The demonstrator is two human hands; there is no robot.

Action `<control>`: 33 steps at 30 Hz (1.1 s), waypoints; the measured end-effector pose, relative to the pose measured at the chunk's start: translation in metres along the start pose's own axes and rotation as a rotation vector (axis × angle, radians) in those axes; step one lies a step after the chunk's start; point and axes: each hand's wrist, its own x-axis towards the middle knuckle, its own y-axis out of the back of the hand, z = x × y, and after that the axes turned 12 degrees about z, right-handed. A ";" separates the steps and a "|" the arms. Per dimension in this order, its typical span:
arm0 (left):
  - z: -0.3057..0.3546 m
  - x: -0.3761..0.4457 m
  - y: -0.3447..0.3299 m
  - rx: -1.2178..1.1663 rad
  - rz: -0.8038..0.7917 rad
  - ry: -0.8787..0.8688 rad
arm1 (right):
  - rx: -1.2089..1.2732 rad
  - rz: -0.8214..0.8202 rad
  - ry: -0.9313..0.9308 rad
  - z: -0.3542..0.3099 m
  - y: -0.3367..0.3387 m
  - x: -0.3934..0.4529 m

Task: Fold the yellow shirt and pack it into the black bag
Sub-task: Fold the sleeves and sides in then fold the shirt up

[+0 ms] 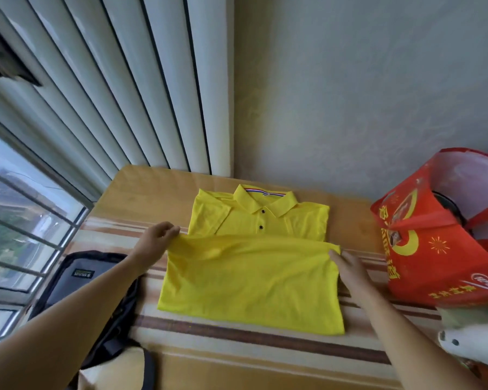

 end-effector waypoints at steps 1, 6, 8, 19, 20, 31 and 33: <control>0.002 0.013 -0.004 -0.044 0.025 0.030 | 0.064 0.012 -0.010 -0.005 -0.004 0.009; 0.024 0.072 -0.031 -0.251 0.153 0.133 | 0.270 0.079 0.000 -0.034 -0.024 0.055; 0.029 0.089 -0.042 -0.306 0.152 0.203 | 0.246 0.189 0.023 -0.040 -0.033 0.073; 0.025 0.110 -0.068 -0.009 0.182 0.075 | -0.203 0.411 0.129 -0.022 -0.044 0.136; 0.028 0.114 -0.068 -0.039 0.219 0.061 | -0.187 0.447 0.138 -0.028 -0.043 0.137; 0.005 0.069 -0.088 0.672 0.100 -0.552 | -0.695 0.416 0.667 -0.012 -0.070 0.091; -0.014 0.052 -0.094 0.770 -0.067 -0.616 | -0.763 0.340 0.701 0.005 -0.074 0.087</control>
